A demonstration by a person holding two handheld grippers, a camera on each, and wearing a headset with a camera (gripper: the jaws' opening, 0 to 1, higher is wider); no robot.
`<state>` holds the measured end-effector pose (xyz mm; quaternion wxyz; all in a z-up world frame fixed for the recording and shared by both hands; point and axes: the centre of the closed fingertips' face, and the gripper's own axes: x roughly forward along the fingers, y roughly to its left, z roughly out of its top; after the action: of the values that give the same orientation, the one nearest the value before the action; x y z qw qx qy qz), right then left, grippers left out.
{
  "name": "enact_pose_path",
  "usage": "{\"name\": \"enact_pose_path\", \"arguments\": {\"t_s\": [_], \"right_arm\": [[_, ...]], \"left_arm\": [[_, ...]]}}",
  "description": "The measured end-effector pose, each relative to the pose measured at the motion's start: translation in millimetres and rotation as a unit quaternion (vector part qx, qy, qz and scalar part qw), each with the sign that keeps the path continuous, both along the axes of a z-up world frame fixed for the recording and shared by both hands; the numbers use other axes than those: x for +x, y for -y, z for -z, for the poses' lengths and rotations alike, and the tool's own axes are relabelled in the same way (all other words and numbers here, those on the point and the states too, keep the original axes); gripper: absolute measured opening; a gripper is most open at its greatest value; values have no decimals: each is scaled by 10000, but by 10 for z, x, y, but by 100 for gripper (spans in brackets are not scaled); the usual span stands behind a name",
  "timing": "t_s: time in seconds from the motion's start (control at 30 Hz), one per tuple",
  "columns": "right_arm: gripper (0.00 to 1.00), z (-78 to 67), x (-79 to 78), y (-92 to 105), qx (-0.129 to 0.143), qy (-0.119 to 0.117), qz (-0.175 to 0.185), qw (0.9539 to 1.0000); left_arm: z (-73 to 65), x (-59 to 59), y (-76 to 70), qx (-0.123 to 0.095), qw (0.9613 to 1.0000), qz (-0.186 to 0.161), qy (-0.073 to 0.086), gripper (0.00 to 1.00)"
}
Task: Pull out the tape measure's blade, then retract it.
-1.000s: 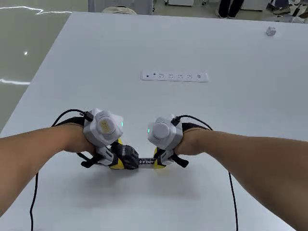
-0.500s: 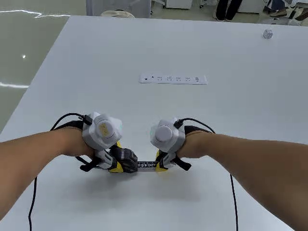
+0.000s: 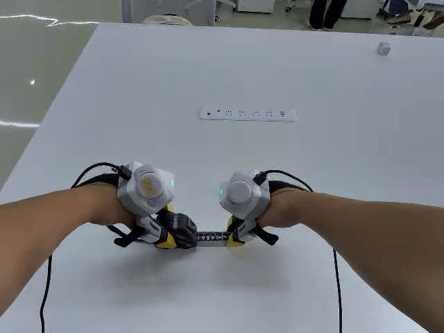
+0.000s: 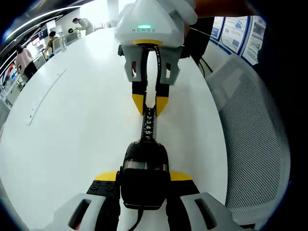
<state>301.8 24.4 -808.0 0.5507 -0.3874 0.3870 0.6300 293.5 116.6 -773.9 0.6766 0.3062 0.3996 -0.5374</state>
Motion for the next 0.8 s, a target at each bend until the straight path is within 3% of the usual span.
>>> {"name": "enact_pose_path", "arguments": {"t_s": [0.8], "right_arm": [[12,18,36,128,-25,-8,70,10000]], "left_arm": [[4,5,7,7,10000,-18,-9,33]]}}
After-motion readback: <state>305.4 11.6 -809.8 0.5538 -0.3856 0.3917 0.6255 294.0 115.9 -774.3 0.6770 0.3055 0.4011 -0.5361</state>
